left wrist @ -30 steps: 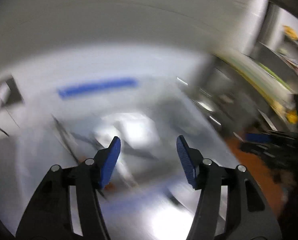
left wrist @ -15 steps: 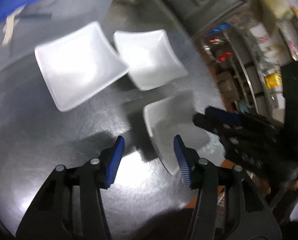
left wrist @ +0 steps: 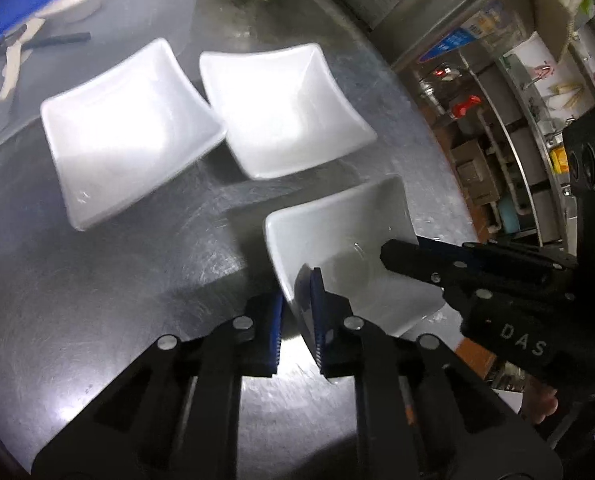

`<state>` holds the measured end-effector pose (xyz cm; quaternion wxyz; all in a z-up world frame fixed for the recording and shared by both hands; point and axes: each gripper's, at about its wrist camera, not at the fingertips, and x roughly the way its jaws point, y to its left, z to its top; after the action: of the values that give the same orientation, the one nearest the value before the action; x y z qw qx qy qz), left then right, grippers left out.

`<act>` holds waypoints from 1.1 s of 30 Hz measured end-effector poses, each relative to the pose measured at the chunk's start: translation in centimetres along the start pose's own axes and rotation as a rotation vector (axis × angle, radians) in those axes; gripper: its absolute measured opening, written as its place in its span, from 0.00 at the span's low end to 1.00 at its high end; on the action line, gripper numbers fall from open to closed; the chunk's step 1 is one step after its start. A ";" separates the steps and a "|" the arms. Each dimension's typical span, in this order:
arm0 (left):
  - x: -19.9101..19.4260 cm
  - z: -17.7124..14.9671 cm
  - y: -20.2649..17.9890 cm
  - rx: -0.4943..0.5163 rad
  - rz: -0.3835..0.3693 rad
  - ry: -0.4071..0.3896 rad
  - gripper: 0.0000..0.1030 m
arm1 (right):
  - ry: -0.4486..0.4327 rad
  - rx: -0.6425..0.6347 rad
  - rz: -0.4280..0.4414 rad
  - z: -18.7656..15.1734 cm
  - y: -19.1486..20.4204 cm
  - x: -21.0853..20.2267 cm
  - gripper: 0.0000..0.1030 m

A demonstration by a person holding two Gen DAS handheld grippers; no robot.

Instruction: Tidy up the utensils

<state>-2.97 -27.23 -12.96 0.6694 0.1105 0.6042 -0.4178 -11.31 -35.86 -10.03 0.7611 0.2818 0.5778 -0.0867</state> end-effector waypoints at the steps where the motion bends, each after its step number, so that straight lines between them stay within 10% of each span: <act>1: -1.4 0.1 -0.3 0.023 0.001 -0.029 0.11 | -0.029 -0.013 0.004 -0.1 0.6 -1.4 0.08; 7: -12.6 3.9 0.0 0.152 0.062 -0.282 0.11 | -0.245 -0.178 0.017 4.6 7.4 -9.6 0.08; 12: -17.5 13.2 6.9 0.159 0.186 -0.296 0.12 | -0.257 -0.259 0.022 14.5 14.5 -8.4 0.08; 22: -8.3 24.8 21.2 -0.017 0.191 -0.010 0.12 | 0.065 -0.136 -0.068 27.4 19.2 7.0 0.08; 33: -7.6 25.8 22.4 -0.058 0.209 -0.052 0.12 | 0.048 -0.189 -0.082 27.5 19.1 7.0 0.13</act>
<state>31.67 -26.82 -7.74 0.7275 0.1425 0.5839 -0.3308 22.52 -33.24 -5.49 0.7660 0.1867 0.6126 -0.0560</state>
